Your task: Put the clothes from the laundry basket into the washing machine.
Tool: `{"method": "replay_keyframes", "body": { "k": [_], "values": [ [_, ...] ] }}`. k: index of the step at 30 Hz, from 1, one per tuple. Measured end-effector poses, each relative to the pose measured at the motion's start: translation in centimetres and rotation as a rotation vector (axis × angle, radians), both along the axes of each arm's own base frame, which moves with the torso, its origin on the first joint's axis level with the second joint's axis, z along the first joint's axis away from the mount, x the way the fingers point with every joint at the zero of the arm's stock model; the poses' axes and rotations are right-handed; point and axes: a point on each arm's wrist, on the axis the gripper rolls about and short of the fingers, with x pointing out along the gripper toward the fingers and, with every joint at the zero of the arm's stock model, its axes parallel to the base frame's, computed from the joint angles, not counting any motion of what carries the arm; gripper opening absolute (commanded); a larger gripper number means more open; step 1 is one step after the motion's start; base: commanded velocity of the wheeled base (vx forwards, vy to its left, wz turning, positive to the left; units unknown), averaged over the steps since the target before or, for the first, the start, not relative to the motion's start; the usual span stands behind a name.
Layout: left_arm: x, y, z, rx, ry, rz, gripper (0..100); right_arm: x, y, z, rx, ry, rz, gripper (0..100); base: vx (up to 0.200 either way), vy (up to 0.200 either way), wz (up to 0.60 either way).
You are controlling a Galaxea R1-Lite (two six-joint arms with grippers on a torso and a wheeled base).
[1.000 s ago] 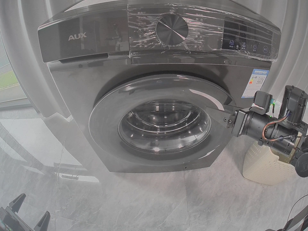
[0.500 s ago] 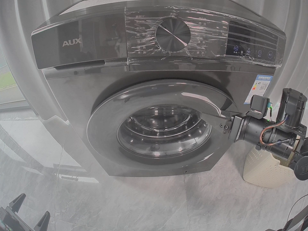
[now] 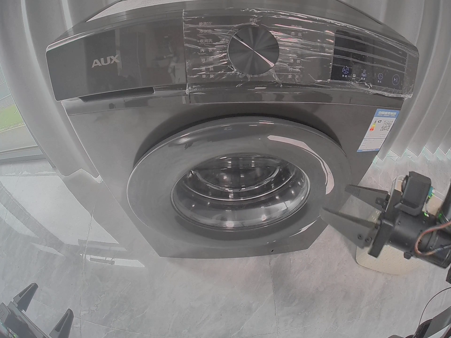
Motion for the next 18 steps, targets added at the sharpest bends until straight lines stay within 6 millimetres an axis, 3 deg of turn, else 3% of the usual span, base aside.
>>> {"method": "replay_keyframes", "body": {
  "k": [9, 18],
  "values": [
    [0.0, 0.0, 0.0, 0.001, -0.001, 0.000, 100, -5.0, -3.5, -1.2, -0.028, -0.078, 0.026, 100, 0.000, 0.000, 0.00],
    [0.0, 0.0, 0.0, 0.001, 0.000, 0.000, 100, -6.9, -6.9, -1.3, -0.018, -0.169, -0.147, 100, 0.000, 0.000, 0.00]
  ]
}}
